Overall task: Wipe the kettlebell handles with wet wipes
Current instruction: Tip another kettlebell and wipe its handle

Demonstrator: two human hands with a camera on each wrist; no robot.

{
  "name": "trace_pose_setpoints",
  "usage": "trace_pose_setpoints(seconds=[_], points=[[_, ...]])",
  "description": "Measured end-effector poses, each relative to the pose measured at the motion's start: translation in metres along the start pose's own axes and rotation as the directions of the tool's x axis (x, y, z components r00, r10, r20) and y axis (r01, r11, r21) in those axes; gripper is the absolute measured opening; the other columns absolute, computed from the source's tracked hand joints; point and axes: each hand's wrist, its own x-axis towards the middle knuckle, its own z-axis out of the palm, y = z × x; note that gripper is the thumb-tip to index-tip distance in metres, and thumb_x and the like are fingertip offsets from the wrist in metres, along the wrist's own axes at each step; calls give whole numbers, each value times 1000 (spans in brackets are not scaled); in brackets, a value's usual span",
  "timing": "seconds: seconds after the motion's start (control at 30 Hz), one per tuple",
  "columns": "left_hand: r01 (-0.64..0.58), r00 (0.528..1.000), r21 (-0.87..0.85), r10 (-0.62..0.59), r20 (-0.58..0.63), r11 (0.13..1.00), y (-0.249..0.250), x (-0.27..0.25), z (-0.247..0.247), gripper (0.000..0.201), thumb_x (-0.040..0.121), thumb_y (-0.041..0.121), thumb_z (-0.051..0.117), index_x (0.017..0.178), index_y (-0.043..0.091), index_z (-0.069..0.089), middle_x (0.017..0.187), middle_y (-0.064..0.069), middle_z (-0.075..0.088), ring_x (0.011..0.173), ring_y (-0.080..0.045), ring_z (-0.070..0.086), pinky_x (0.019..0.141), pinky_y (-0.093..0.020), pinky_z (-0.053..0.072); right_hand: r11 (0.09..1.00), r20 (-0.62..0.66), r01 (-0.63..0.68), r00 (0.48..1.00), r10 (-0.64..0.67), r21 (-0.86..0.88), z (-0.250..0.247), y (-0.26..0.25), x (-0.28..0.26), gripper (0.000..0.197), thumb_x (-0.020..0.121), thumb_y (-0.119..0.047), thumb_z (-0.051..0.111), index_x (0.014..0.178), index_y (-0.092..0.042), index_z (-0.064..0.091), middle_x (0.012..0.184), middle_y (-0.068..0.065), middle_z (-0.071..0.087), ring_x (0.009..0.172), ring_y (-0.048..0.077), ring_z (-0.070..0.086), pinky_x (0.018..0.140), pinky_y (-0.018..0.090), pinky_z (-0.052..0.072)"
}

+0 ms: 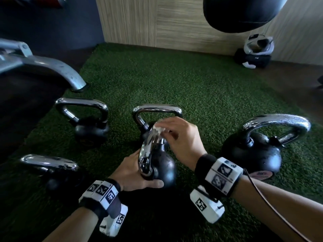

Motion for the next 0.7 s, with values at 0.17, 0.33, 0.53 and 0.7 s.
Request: trace_pose_setpoints(seconds=[0.17, 0.33, 0.53, 0.7], points=[[-7, 1000, -43, 8, 25, 999, -11, 7, -4, 86, 43, 73, 90, 117, 71, 45, 128, 37, 57, 128, 9, 51, 117, -27, 38, 988, 89, -124, 989, 116, 93, -3, -16, 5, 28, 89, -9, 77, 117, -15, 77, 117, -1, 73, 101, 9, 66, 88, 8, 50], [-11, 998, -21, 12, 69, 1000, -10, 14, -9, 86, 47, 76, 87, 123, 57, 53, 127, 29, 63, 126, 3, 55, 115, -30, 41, 969, 157, -187, 974, 162, 162, -9, -31, 6, 26, 84, -11, 83, 109, -15, 81, 97, -11, 69, 81, -1, 63, 77, 8, 49], [15, 997, -31, -12, 78, 999, -17, 21, -9, 90, 46, 78, 86, 126, 50, 58, 125, 25, 66, 122, 1, 59, 113, -37, 46, 830, 195, -415, 909, 368, 373, -2, -36, -2, 23, 76, -11, 91, 95, -20, 82, 89, -3, 81, 85, 15, 78, 87, 36, 64], [-5, 996, -75, 12, 89, 997, -14, 26, -8, 86, 53, 72, 89, 129, 56, 52, 131, 23, 64, 127, 1, 57, 113, -38, 46, 684, 260, -494, 868, 423, 537, 2, -43, -8, 19, 75, -3, 90, 88, -9, 78, 86, 9, 80, 86, 33, 78, 83, 51, 65]])
